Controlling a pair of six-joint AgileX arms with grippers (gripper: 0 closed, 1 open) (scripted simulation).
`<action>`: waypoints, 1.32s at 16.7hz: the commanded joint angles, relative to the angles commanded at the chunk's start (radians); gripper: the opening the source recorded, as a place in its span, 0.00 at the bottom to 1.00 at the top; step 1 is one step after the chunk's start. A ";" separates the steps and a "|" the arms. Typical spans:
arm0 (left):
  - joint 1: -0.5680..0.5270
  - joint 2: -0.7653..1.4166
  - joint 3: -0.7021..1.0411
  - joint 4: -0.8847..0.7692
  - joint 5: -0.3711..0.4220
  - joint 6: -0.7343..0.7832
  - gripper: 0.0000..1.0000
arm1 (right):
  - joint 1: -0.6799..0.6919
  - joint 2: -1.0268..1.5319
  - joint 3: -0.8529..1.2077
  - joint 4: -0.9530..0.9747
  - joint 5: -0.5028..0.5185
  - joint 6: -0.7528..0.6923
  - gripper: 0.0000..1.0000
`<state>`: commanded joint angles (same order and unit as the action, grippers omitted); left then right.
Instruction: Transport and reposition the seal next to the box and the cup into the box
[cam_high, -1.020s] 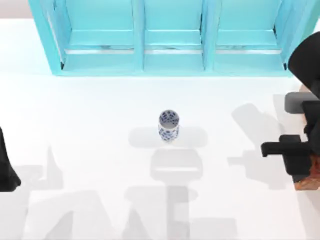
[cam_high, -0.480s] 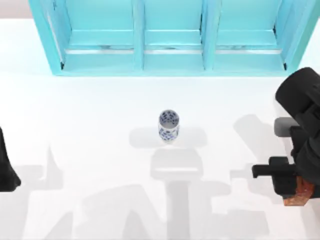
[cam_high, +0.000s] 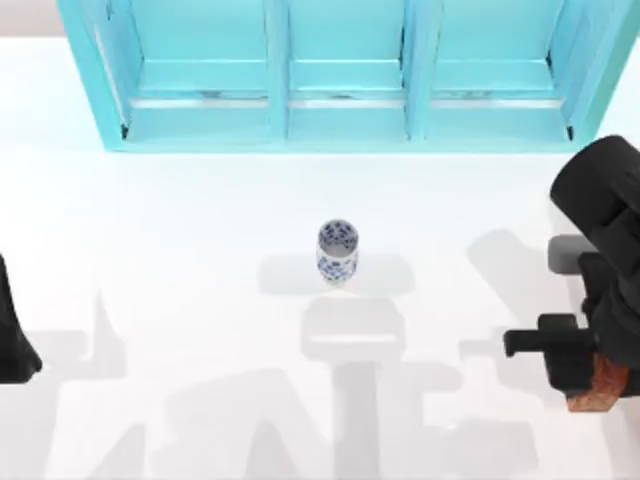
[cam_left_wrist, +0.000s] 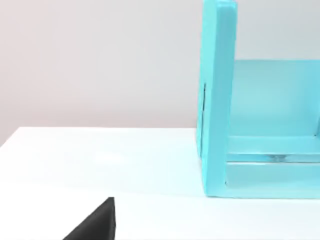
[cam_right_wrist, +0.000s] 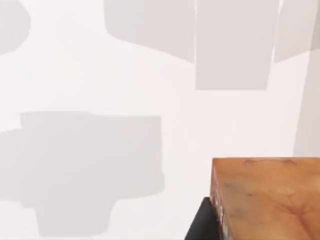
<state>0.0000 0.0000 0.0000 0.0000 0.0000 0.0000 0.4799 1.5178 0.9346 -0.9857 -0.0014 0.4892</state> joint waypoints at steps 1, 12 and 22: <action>0.000 0.000 0.000 0.000 0.000 0.000 1.00 | 0.000 0.000 0.000 0.000 0.000 0.000 0.45; 0.000 0.000 0.000 0.000 0.000 0.000 1.00 | 0.000 0.000 0.000 0.000 0.000 0.000 1.00; 0.000 0.000 0.000 0.000 0.000 0.000 1.00 | 0.001 -0.013 0.107 -0.112 -0.003 0.001 1.00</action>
<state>0.0000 0.0000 0.0000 0.0000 0.0000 0.0000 0.4805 1.5044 1.0420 -1.0974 -0.0041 0.4900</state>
